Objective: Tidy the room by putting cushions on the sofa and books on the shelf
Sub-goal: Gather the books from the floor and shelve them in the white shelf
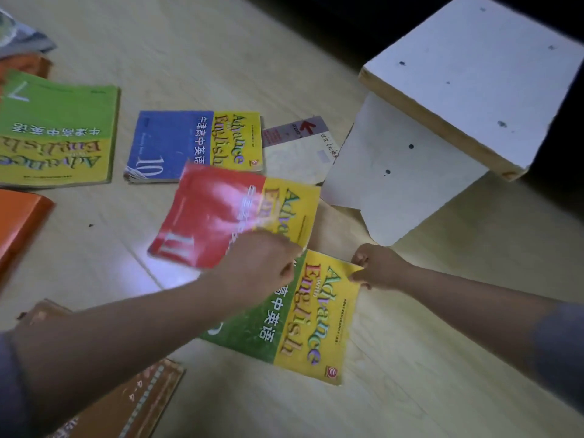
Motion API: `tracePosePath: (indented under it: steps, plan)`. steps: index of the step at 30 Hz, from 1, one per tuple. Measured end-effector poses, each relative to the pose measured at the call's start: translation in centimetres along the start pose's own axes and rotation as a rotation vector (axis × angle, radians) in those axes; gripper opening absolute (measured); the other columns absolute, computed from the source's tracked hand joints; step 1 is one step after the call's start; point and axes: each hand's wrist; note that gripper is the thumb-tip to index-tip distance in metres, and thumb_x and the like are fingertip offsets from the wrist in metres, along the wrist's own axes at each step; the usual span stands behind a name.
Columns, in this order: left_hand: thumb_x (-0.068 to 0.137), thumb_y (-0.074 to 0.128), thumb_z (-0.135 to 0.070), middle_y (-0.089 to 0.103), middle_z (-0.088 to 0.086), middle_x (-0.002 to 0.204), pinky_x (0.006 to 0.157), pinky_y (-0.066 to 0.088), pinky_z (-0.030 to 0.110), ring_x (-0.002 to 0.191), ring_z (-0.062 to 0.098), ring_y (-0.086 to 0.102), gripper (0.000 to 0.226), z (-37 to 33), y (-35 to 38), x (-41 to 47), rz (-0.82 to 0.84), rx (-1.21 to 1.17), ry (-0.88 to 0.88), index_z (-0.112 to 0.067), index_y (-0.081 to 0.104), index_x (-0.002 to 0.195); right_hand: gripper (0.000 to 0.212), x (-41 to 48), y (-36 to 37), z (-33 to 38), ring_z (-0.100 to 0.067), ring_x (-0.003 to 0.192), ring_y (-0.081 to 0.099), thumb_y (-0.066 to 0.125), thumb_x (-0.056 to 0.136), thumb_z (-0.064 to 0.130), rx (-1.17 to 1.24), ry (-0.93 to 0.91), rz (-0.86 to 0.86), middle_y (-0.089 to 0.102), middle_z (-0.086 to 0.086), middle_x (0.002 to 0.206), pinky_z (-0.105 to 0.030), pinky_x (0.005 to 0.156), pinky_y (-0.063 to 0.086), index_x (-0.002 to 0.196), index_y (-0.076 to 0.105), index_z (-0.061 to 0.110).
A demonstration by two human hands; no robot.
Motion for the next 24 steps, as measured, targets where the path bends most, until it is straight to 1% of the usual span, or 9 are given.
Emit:
tracePosePath:
  steps: [3, 7, 9, 12, 14, 17, 19, 22, 24]
  plan:
    - [0.083, 0.054, -0.016, 0.056, -0.003, 0.061, 0.051, 0.046, 0.027, 0.055, 0.012, 0.053, 0.013, -2.5, 1.7, -1.6, 0.187, -0.095, -0.056, -0.013, 0.059, 0.071, 0.016, -0.6, 0.4, -0.4, -0.020, 0.077, 0.058, 0.064, 0.090, 0.022, 0.073, 0.048, -0.013, 0.058, -0.004, 0.091, -0.031, 0.076, 0.049, 0.101, 0.055, 0.013]
    - [0.075, 0.055, -0.018, 0.059, -0.002, 0.057, 0.045, 0.042, 0.024, 0.049, 0.014, 0.052, 0.011, -4.0, 3.1, -2.8, 0.161, -0.236, -0.047, -0.015, 0.065, 0.071, 0.039, -1.8, 1.1, -0.3, -0.023, 0.089, 0.055, 0.060, 0.092, 0.026, 0.120, 0.076, -0.016, 0.050, -0.003, 0.104, -0.032, 0.081, 0.048, 0.127, 0.048, 0.012]
    - [0.076, 0.052, -0.022, 0.060, -0.004, 0.057, 0.045, 0.044, 0.021, 0.048, 0.013, 0.054, 0.018, -4.3, 3.5, -3.1, 0.141, -0.266, -0.003, -0.017, 0.068, 0.073, 0.046, -2.5, 1.4, -0.3, -0.025, 0.089, 0.059, 0.062, 0.092, 0.021, 0.326, 0.144, -0.011, 0.051, -0.003, 0.106, -0.038, 0.088, 0.052, 0.133, 0.044, 0.012]
    - [0.081, 0.042, -0.026, 0.062, -0.003, 0.061, 0.052, 0.048, 0.029, 0.054, 0.014, 0.056, 0.028, -5.2, 4.2, -3.6, 0.185, -0.270, 0.080, -0.015, 0.067, 0.078, 0.050, -3.2, 1.4, -0.3, -0.023, 0.096, 0.059, 0.061, 0.093, 0.012, 0.729, 0.252, 0.009, 0.055, -0.010, 0.116, -0.035, 0.081, 0.054, 0.139, 0.040, 0.008]
    - [0.084, 0.045, -0.022, 0.063, -0.001, 0.065, 0.056, 0.048, 0.032, 0.058, 0.018, 0.056, 0.022, -6.2, 4.7, -4.1, 0.224, -0.275, 0.108, -0.015, 0.066, 0.082, 0.037, -3.5, 1.1, -0.3, -0.020, 0.089, 0.059, 0.057, 0.095, 0.010, 0.862, 0.283, 0.019, 0.060, -0.007, 0.099, -0.031, 0.074, 0.052, 0.130, 0.048, 0.004]
    - [0.089, 0.053, -0.027, 0.069, 0.001, 0.085, 0.071, 0.047, 0.032, 0.076, 0.018, 0.059, 0.017, -7.5, 5.0, -4.8, 0.377, -0.446, 0.008, -0.017, 0.064, 0.096, 0.002, -3.8, 0.6, -0.2, -0.018, 0.080, 0.059, 0.055, 0.096, 0.010, 0.930, 0.308, 0.030, 0.060, -0.008, 0.093, -0.032, 0.075, 0.052, 0.095, 0.055, 0.012]
    - [0.089, 0.056, -0.043, 0.069, -0.005, 0.112, 0.089, 0.046, 0.028, 0.102, 0.011, 0.061, 0.037, -7.6, 4.8, -4.7, 0.451, -0.501, -0.059, -0.022, 0.062, 0.118, 0.006, -4.0, 0.4, -0.3, -0.018, 0.084, 0.058, 0.054, 0.096, 0.009, 0.951, 0.299, 0.047, 0.059, -0.008, 0.098, -0.035, 0.082, 0.053, 0.091, 0.055, 0.012]
    - [0.090, 0.055, -0.044, 0.066, -0.005, 0.118, 0.095, 0.044, 0.027, 0.109, 0.008, 0.059, 0.041, -5.9, 3.6, -3.3, 0.327, -0.454, -0.124, -0.019, 0.062, 0.121, 0.027, -4.4, 0.6, -0.8, -0.022, 0.105, 0.057, 0.057, 0.094, 0.009, 0.913, 0.288, 0.061, 0.055, -0.006, 0.118, -0.036, 0.084, 0.054, 0.121, 0.053, 0.009]
    - [0.092, 0.056, -0.032, 0.065, -0.002, 0.119, 0.097, 0.041, 0.026, 0.110, 0.013, 0.057, 0.035, -3.8, 2.7, -1.6, 0.200, -0.321, -0.135, -0.016, 0.061, 0.123, 0.027, -4.8, 1.2, -1.2, -0.023, 0.104, 0.056, 0.058, 0.094, 0.009, 0.847, 0.319, 0.067, 0.055, -0.008, 0.117, -0.035, 0.082, 0.054, 0.120, 0.053, 0.010]
Point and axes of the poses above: each hand's wrist, its own x-axis towards the middle knuckle, its own y-axis out of the palm, z = x × y
